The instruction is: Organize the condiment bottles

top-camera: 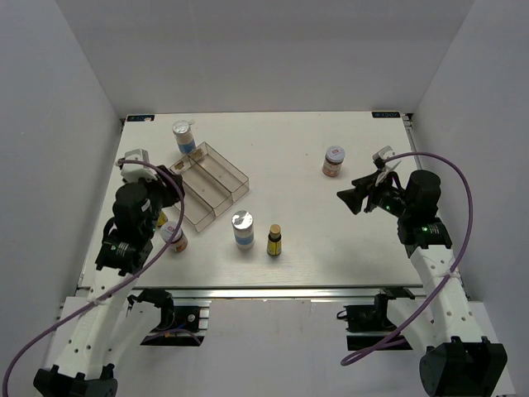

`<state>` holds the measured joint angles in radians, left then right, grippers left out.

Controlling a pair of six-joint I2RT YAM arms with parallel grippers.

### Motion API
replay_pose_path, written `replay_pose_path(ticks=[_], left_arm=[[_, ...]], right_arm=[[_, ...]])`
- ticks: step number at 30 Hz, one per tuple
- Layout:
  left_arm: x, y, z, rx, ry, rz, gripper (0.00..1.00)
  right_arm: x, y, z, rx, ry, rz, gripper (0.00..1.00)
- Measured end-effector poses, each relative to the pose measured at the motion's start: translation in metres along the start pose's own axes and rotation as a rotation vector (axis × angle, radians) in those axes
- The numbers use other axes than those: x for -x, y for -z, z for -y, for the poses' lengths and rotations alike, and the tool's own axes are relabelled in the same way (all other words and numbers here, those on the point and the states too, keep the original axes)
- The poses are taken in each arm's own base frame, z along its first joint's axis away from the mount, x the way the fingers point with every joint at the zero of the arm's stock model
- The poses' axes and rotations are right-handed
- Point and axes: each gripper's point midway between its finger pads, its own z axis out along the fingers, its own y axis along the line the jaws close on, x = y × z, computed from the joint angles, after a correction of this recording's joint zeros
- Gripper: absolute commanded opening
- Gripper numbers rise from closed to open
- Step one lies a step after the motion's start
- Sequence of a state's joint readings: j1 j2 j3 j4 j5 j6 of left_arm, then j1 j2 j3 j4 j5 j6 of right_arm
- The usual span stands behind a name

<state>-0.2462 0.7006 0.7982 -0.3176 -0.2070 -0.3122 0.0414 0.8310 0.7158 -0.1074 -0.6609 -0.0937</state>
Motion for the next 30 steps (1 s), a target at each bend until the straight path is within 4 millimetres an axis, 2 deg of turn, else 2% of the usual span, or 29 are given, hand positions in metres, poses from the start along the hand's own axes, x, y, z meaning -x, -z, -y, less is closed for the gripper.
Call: replay_pose_path(ticks=[1, 3, 8, 12, 19, 23, 28, 30], left_arm=[[-0.001, 0.006, -0.008, 0.043, 0.021, -0.006, 0.82], [-0.006, 0.018, -0.028, 0.151, 0.049, -0.024, 0.86], [-0.018, 0.024, -0.062, 0.363, 0.055, -0.076, 0.92], [-0.043, 0.012, -0.084, 0.512, 0.015, -0.162, 0.93], [-0.086, -0.026, -0.1, 0.649, -0.09, -0.338, 0.94], [-0.091, -0.032, -0.11, 0.696, -0.111, -0.356, 0.95], [-0.081, -0.032, -0.133, 0.766, -0.078, -0.325, 0.93], [-0.079, -0.033, -0.139, 0.779, -0.068, -0.315, 0.82]], right_arm=[[-0.001, 0.0, 0.001, -0.005, -0.002, -0.006, 0.74], [-0.002, -0.001, 0.003, -0.011, -0.001, -0.011, 0.75], [-0.002, 0.0, 0.002, -0.011, -0.001, -0.014, 0.76], [-0.002, -0.001, 0.002, -0.011, 0.0, -0.015, 0.77], [-0.002, -0.001, 0.002, -0.011, -0.001, -0.015, 0.78], [-0.001, 0.0, 0.002, -0.013, 0.001, -0.013, 0.78], [0.0, 0.001, 0.001, -0.014, 0.005, -0.009, 0.78], [0.0, 0.001, 0.001, -0.014, 0.005, -0.009, 0.78]])
